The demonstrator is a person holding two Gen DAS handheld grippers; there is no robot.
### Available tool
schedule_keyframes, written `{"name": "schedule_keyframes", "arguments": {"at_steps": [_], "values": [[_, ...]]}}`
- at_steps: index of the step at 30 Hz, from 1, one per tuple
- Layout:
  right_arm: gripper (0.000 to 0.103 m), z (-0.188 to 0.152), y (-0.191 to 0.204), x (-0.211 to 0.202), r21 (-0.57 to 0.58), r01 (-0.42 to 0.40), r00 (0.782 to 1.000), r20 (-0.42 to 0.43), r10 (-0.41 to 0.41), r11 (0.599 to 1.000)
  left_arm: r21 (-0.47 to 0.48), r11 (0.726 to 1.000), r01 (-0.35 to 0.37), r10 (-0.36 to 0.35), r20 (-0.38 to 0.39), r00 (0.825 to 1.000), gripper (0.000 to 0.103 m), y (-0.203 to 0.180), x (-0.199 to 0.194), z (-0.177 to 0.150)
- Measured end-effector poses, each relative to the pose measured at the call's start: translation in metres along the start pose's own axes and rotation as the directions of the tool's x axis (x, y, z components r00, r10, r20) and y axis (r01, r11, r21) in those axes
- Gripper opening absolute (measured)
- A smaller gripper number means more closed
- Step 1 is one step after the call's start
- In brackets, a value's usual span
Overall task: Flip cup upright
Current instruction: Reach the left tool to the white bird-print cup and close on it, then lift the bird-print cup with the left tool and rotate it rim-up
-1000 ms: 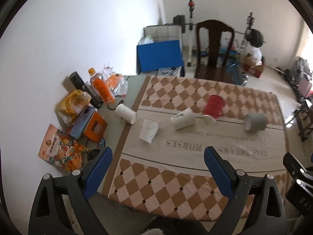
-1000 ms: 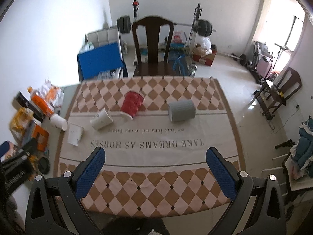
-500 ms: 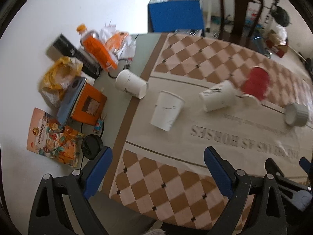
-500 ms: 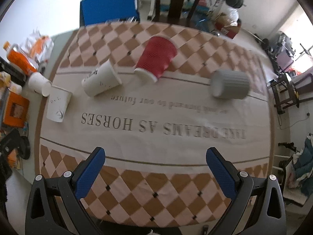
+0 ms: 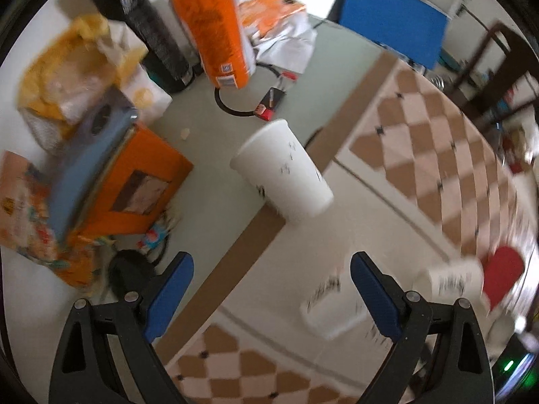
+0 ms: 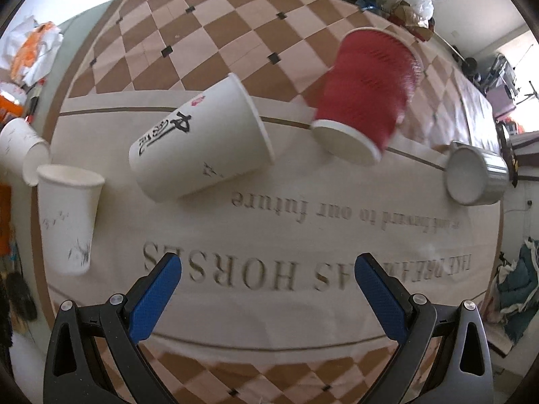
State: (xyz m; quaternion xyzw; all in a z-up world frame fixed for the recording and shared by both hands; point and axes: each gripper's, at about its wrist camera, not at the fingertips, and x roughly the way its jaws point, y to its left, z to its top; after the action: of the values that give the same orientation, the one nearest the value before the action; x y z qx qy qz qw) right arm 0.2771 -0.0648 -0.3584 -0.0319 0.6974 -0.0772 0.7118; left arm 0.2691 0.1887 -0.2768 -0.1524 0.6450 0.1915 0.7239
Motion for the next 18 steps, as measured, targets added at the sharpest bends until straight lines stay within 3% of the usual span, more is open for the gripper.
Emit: {"name": "schedule_keyframes", "arguments": {"at_steps": [3, 7, 13, 15, 18], "values": [[0.103, 0.009, 0.010, 0.012, 0.019, 0.013, 1.000, -0.015, -0.013, 1.000, -0.066, 0.997, 0.047, -0.051, -0.058, 0.997, 0.085, 0.003, 0.029, 0.020], [0.103, 0.016, 0.018, 0.023, 0.040, 0.023, 0.999, -0.028, -0.022, 0.999, -0.142, 0.986, 0.086, -0.101, -0.099, 0.990, 0.080, 0.010, 0.056, 0.036], [0.103, 0.022, 0.026, 0.031, 0.051, 0.034, 0.999, -0.030, -0.032, 0.998, -0.201, 0.970, 0.134, -0.158, -0.112, 0.981, 0.079, 0.013, 0.074, 0.047], [0.103, 0.024, 0.029, 0.031, 0.053, 0.038, 0.999, -0.030, -0.036, 0.998, -0.216, 0.966, 0.143, -0.172, -0.123, 0.977, 0.069, 0.013, 0.081, 0.050], [0.103, 0.028, 0.030, 0.033, 0.051, 0.048, 0.998, -0.035, -0.046, 0.998, -0.231, 0.960, 0.158, -0.188, -0.114, 0.975, 0.066, 0.016, 0.088, 0.053]]}}
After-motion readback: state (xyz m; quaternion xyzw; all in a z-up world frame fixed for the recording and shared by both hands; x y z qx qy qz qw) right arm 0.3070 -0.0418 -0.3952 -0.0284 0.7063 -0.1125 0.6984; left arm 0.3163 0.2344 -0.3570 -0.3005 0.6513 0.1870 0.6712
